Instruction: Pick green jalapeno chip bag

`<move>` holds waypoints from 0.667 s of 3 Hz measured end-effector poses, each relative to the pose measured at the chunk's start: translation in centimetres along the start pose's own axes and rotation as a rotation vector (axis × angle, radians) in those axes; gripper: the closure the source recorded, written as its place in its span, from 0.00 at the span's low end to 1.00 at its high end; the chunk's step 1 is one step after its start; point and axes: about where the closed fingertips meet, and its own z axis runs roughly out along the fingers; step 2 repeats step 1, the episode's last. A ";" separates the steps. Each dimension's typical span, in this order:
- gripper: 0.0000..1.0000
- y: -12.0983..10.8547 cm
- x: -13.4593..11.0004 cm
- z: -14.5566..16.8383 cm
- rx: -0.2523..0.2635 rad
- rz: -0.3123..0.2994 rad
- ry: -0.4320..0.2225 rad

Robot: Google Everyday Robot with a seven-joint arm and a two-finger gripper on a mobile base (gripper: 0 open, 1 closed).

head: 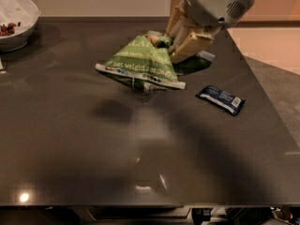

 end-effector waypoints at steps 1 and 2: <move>1.00 -0.2 -0.2 0.0 0.010 -0.003 -0.002; 1.00 -0.2 -0.2 0.0 0.010 -0.003 -0.002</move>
Offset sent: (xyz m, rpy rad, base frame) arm 0.0000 0.0000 0.0000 0.0000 0.0000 0.0000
